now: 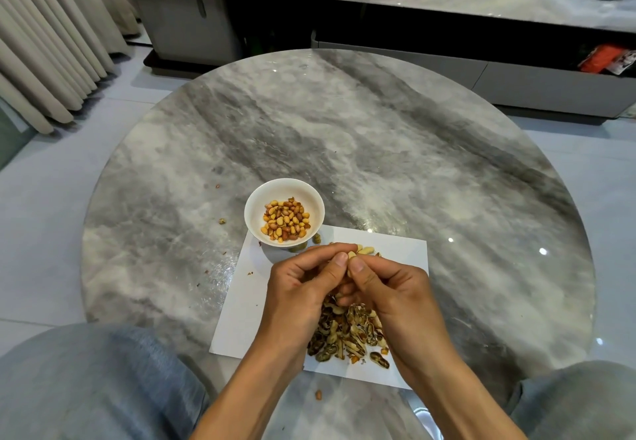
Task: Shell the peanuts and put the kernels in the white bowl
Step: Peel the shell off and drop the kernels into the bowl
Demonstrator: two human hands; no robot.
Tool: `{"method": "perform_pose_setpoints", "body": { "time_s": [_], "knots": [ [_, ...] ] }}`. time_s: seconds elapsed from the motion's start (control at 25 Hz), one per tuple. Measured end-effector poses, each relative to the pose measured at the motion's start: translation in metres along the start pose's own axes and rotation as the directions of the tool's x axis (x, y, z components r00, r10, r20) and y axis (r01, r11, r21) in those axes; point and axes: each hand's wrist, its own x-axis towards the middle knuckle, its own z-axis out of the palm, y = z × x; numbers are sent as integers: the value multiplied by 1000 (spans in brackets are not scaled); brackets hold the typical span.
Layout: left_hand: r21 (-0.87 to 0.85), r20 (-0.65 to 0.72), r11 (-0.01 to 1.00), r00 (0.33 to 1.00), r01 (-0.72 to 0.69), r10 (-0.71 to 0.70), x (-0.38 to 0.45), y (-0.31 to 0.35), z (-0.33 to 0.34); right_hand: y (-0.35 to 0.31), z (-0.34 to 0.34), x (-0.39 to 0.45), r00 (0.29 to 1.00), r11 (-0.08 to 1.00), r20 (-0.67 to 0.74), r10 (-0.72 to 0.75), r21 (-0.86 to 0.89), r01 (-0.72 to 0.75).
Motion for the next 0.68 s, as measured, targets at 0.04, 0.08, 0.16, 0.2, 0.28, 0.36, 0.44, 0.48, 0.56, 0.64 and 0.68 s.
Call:
{"method": "perform_pose_setpoints", "body": {
  "time_s": [0.04, 0.08, 0.16, 0.2, 0.28, 0.36, 0.44, 0.48, 0.56, 0.64, 0.68],
  "knots": [
    [-47, 4, 999, 1000, 27, -27, -1, -1, 1, 0, 0, 0, 1000, 1000, -11, -5, -1, 5],
    [-90, 12, 995, 999, 51, -50, -2, -2, 3, 1, 1, 0, 1000, 1000, -18, -9, 0, 9],
    [-117, 8, 991, 997, 71, -71, -4, -3, 5, 3, 3, -1, 1000, 1000, -16, -14, -14, 14],
    [-102, 15, 993, 998, 65, -63, -5, -4, 6, 4, 4, -2, 1000, 999, -21, -21, -27, 21],
    [-59, 45, 998, 999, 32, -29, -7, -6, 8, 5, 6, -4, 998, 998, -51, -46, -46, 44],
    [-52, 28, 999, 1000, 1, 1, -9, -8, 11, 7, 8, -6, 994, 997, -91, -64, -50, 59],
    [-64, -7, 997, 1000, -31, 31, -10, -9, 13, 9, 10, -7, 991, 997, -117, -71, -41, 66],
    [-63, -19, 997, 999, -43, 42, -11, -10, 14, 10, 10, -7, 989, 997, -125, -75, -39, 70],
    [-47, -55, 998, 998, -42, 39, -11, -12, 18, 13, 10, -6, 987, 997, -141, -73, -37, 68],
    [-50, -62, 999, 998, -6, 3, -9, -12, 18, 14, 10, -5, 988, 999, -149, -48, -28, 44],
    [-65, -40, 998, 999, 16, -18, -8, -11, 17, 13, 9, -4, 990, 1000, -141, -26, -17, 23]
  ]
}}
